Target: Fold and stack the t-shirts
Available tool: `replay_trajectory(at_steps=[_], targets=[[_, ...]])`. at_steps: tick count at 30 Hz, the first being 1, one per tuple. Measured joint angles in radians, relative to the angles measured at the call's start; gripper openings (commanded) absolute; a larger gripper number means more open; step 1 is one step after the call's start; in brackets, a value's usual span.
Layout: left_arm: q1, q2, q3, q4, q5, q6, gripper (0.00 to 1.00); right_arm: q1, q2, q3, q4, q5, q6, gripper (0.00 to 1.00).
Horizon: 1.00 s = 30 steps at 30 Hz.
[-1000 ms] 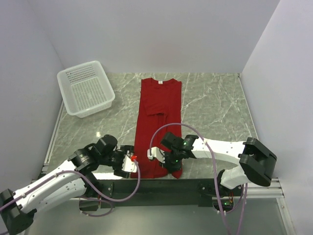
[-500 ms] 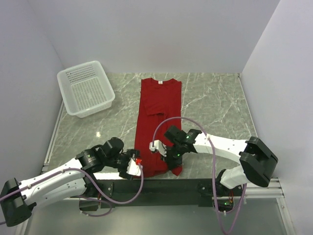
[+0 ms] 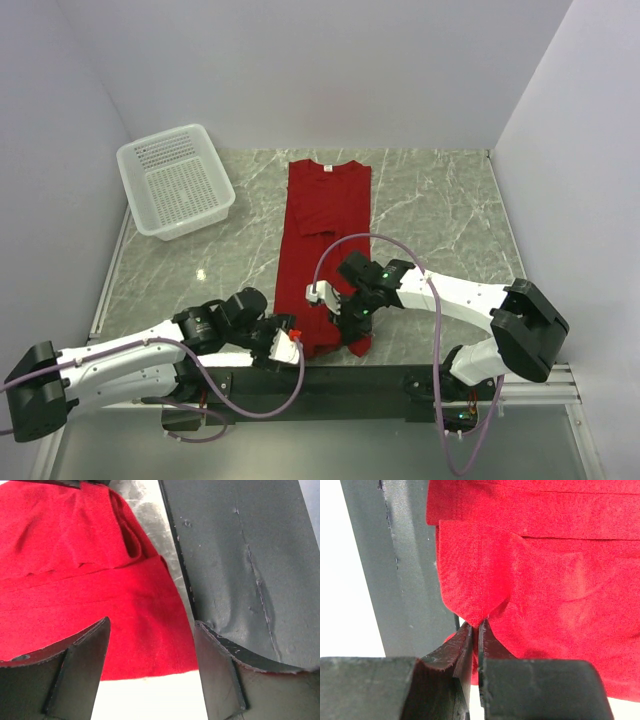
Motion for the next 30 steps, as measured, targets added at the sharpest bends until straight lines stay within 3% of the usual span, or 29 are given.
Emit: replay_trajectory(at_steps=[20,30], targets=[[-0.094,0.090,-0.010,0.118,-0.151,-0.116,0.76,-0.068,0.004,0.034,-0.016,-0.067,0.026,0.00],[-0.119,0.115,-0.010,0.138,-0.200,-0.134,0.64,-0.094,0.007,0.034,-0.021,-0.094,0.037,0.00]])
